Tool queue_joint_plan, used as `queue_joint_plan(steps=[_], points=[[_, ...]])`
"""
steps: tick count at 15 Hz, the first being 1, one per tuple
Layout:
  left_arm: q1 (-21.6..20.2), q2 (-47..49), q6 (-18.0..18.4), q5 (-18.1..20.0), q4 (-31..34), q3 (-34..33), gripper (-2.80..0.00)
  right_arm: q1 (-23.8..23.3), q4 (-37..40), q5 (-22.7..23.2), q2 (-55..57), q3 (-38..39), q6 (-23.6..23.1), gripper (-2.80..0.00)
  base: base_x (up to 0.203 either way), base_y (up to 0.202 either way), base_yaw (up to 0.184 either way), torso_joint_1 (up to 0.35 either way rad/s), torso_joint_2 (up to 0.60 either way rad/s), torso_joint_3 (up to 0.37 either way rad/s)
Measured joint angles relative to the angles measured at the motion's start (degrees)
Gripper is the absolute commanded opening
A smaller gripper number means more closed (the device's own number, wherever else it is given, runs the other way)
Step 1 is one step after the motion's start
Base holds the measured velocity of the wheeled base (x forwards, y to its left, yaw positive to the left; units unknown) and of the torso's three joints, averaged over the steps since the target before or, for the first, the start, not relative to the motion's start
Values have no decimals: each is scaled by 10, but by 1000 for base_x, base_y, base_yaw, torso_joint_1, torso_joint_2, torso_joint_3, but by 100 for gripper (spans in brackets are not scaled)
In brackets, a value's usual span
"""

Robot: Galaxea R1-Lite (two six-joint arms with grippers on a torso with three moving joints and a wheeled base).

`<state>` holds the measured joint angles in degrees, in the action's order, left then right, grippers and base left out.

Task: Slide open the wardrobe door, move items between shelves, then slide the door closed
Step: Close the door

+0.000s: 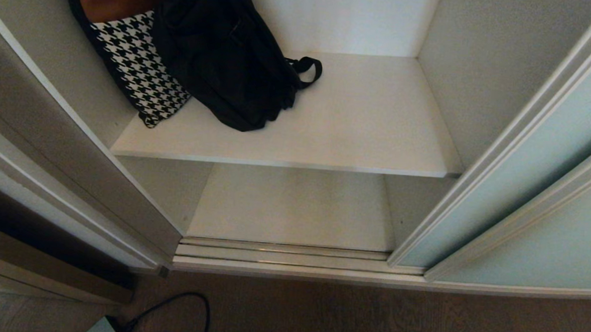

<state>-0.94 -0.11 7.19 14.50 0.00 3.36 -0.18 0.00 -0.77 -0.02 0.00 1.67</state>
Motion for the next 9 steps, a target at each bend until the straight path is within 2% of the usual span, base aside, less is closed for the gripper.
queue_joint_plan(steps=[1,2,3,6,9], points=[[0,0,41,-16,1,0,-280,0,0,0,0,0,0,-280,0,0,0,0,0,0],[0,0,60,-42,0,-1,-280,0,0,0,0,0,0,-280,0,0,0,0,0,0],[0,0,59,-74,4,-1,-280,0,0,0,0,0,0,-280,0,0,0,0,0,0],[0,0,1,-106,46,9,-280,0,0,0,0,0,0,-280,0,0,0,0,0,0],[0,0,-15,-135,-18,-20,-280,0,0,0,0,0,0,-280,0,0,0,0,0,0]])
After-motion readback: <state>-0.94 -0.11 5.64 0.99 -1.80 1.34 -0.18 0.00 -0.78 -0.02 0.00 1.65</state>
